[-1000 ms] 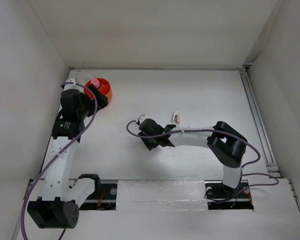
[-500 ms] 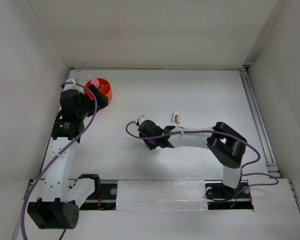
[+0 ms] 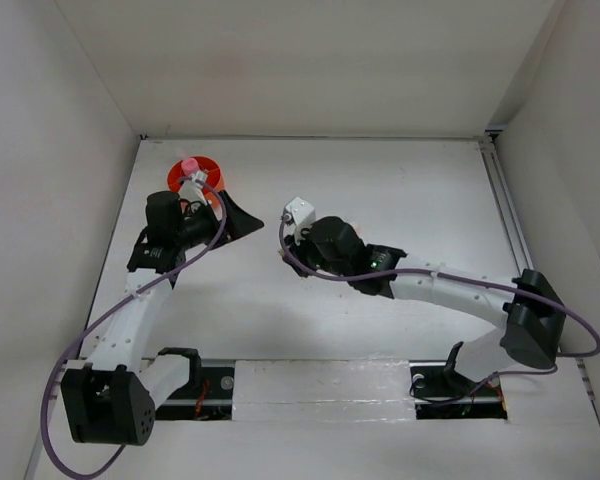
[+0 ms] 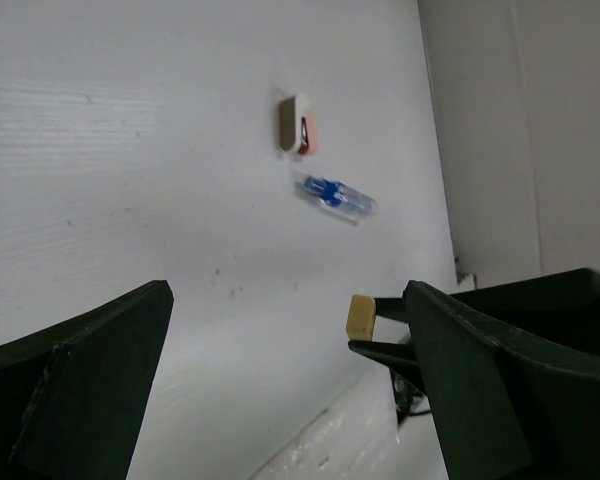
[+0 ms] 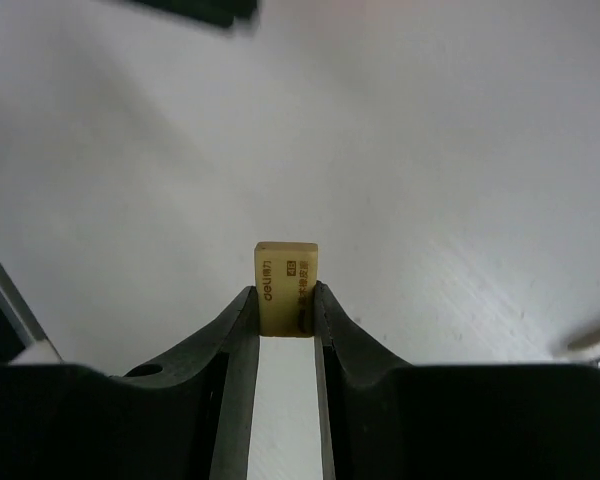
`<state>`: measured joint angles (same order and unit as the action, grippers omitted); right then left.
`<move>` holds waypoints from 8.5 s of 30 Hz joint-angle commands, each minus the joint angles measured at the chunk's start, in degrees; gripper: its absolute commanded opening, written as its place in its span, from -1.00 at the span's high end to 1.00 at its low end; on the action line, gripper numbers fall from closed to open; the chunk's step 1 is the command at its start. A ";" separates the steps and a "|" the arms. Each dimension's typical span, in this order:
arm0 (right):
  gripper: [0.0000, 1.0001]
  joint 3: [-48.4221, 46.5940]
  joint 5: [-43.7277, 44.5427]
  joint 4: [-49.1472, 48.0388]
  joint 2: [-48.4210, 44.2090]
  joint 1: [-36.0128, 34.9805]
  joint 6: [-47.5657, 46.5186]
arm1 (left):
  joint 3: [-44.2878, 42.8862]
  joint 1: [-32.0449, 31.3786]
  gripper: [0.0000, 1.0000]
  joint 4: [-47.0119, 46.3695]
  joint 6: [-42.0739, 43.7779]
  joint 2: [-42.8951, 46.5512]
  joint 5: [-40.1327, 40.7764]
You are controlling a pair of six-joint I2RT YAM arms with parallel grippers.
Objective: Sort the stationery into containers
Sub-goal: Pass the stationery from the right arm to the left, then place the stationery into the container, then grab a piece of stationery with the right arm
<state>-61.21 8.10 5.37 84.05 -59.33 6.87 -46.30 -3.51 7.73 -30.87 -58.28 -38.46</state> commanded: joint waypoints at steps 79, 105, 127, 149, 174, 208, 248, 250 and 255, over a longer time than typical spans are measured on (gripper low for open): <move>-0.95 5.22 -4.75 -7.56 -16.29 8.08 -2.30 | -42.91 9.21 1.00 20.66 -10.79 -31.62 55.60; -0.95 6.28 -13.72 -7.56 -13.47 8.62 -3.89 | -50.04 16.96 1.00 5.56 13.29 -47.11 26.43; -0.95 5.75 -14.78 -8.62 -10.49 7.56 -4.94 | -38.60 26.36 1.00 -14.93 6.00 -48.77 7.70; -0.95 6.28 -14.78 -8.62 -11.01 7.56 -5.47 | -43.34 25.22 1.00 -14.23 6.53 -55.53 0.49; -0.95 7.42 -16.01 -9.67 -12.24 7.56 -5.47 | -43.88 24.69 0.40 -11.33 7.15 -58.00 3.04; -0.97 3.39 -6.46 -3.10 -5.31 17.47 0.32 | -42.20 25.92 -1.00 -2.20 -1.21 -33.66 14.19; -0.63 -9.54 15.99 12.12 21.85 25.05 24.06 | -7.40 5.79 -1.00 2.29 5.03 6.34 10.86; -0.61 -10.06 15.98 11.60 22.64 25.05 24.06 | -7.40 5.79 -1.00 2.29 5.03 6.34 10.86; -0.55 -10.68 16.68 12.65 24.58 24.53 24.06 | -7.40 5.79 -1.00 2.29 5.03 6.34 10.86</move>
<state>-69.41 24.40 19.20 108.20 -34.52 30.44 -53.91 2.33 12.62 -26.81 -52.60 -26.46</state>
